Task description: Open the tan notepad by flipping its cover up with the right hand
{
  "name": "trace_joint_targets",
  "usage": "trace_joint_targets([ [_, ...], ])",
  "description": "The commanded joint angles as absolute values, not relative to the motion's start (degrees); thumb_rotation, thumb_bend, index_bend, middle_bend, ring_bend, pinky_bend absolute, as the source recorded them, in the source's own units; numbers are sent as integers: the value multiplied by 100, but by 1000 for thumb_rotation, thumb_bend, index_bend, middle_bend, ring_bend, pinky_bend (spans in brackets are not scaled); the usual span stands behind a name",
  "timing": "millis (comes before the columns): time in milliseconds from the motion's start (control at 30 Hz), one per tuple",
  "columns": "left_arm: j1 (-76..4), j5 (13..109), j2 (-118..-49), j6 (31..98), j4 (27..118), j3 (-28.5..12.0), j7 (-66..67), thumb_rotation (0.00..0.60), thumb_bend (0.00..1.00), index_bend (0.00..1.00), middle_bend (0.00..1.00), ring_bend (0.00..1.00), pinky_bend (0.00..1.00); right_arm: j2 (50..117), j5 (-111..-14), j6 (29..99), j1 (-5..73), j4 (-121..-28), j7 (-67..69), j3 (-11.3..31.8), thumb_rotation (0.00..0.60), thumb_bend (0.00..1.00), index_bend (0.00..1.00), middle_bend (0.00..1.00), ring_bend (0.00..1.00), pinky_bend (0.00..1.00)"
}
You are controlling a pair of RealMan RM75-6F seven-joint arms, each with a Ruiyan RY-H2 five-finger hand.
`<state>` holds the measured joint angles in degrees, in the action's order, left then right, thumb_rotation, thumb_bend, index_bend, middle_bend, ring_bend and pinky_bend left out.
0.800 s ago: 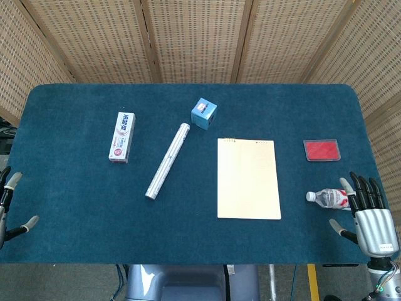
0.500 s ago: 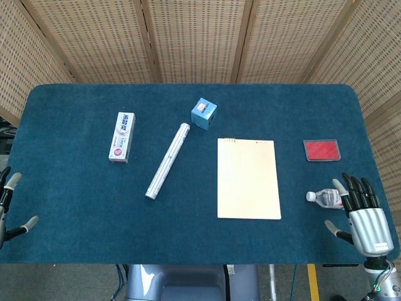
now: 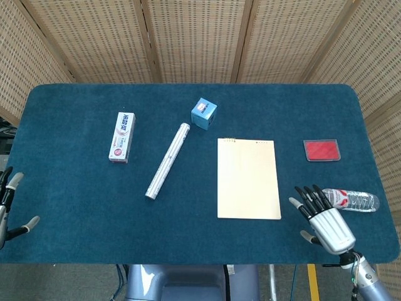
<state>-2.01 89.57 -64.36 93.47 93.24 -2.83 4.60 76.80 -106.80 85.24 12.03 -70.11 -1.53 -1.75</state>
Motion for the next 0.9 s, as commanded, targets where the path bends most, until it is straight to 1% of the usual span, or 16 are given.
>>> trace_joint_targets([
  [33, -201, 8927, -6429, 9332, 9322, -293, 444, 600, 0, 0, 0, 0, 0, 7953, -10723, 8289, 1377, -6733, -176, -210, 600, 207, 187, 65, 0, 28],
  [100, -206, 8881, -6414, 9302, 9331, -309, 416, 600, 0, 0, 0, 0, 0, 8117, -10705, 8167, 1474, -6606, -240, -185, 600, 252, 197, 79, 0, 41],
  [167, -208, 8861, -6403, 9290, 9340, -319, 401, 600, 0, 0, 0, 0, 0, 8237, -10684, 8112, 1527, -6509, -293, -173, 600, 261, 200, 81, 0, 47],
  [300, -212, 8831, -6391, 9251, 9344, -321, 397, 600, 0, 0, 0, 0, 0, 8412, -10660, 7944, 1632, -6372, -426, -207, 600, 311, 203, 85, 0, 62],
  [500, -226, 8817, -6378, 9219, 9358, -336, 398, 600, 0, 0, 0, 0, 0, 8633, -10577, 7776, 1737, -6148, -673, -237, 600, 311, 203, 87, 0, 68],
  [667, -235, 8803, -6380, 9189, 9364, -339, 404, 600, 0, 0, 0, 0, 0, 8771, -10489, 7687, 1789, -6036, -661, -258, 600, 351, 207, 93, 0, 78],
  [900, -234, 8802, -6385, 9176, 9379, -334, 439, 600, 0, 0, 0, 0, 0, 8975, -10380, 7608, 1856, -5844, -656, -260, 600, 350, 210, 93, 0, 82],
])
